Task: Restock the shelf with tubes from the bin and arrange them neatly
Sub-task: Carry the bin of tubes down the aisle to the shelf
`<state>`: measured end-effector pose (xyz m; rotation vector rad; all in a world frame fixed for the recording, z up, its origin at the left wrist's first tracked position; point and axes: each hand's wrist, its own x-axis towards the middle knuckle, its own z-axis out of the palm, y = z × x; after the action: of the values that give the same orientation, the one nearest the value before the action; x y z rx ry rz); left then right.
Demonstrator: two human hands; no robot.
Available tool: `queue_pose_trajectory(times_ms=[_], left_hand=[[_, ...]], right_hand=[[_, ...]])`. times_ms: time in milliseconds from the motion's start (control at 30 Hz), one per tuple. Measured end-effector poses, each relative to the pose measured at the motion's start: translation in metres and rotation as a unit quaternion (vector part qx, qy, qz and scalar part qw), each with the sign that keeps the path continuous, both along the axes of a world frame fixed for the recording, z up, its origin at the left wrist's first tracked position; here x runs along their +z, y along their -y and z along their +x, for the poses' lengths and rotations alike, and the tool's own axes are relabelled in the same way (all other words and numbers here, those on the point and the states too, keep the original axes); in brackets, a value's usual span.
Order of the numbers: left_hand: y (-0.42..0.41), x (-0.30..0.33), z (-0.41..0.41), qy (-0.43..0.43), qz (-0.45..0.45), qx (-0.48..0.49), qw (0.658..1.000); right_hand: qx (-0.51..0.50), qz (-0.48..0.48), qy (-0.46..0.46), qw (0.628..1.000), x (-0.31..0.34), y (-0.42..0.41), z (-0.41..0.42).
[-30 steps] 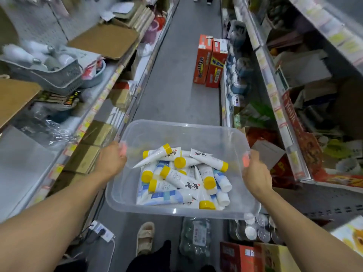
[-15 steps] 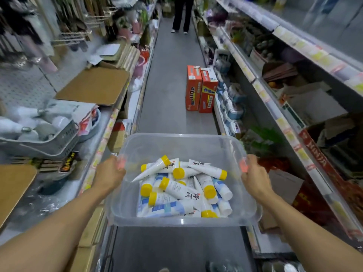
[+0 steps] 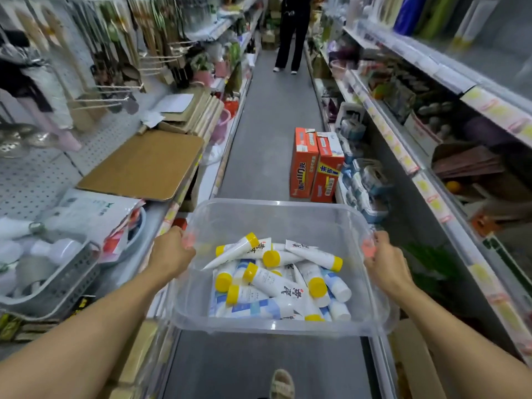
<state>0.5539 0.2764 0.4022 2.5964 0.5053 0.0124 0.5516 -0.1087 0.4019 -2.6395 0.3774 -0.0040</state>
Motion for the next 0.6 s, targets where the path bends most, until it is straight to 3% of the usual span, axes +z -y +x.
queue_pose_trajectory(times_ms=[333, 600], left_hand=[[0.019, 0.012, 0.192, 0.038, -0.017, 0.013, 0.999], [0.034, 0.009, 0.371, 0.023, -0.066, -0.032, 0.997]], right_hand=[[-0.001, 0.003, 0.021, 1.000, 0.028, 0.022, 0.194], [-0.041, -0.002, 0.015, 0.999, 0.026, 0.035, 0.334]])
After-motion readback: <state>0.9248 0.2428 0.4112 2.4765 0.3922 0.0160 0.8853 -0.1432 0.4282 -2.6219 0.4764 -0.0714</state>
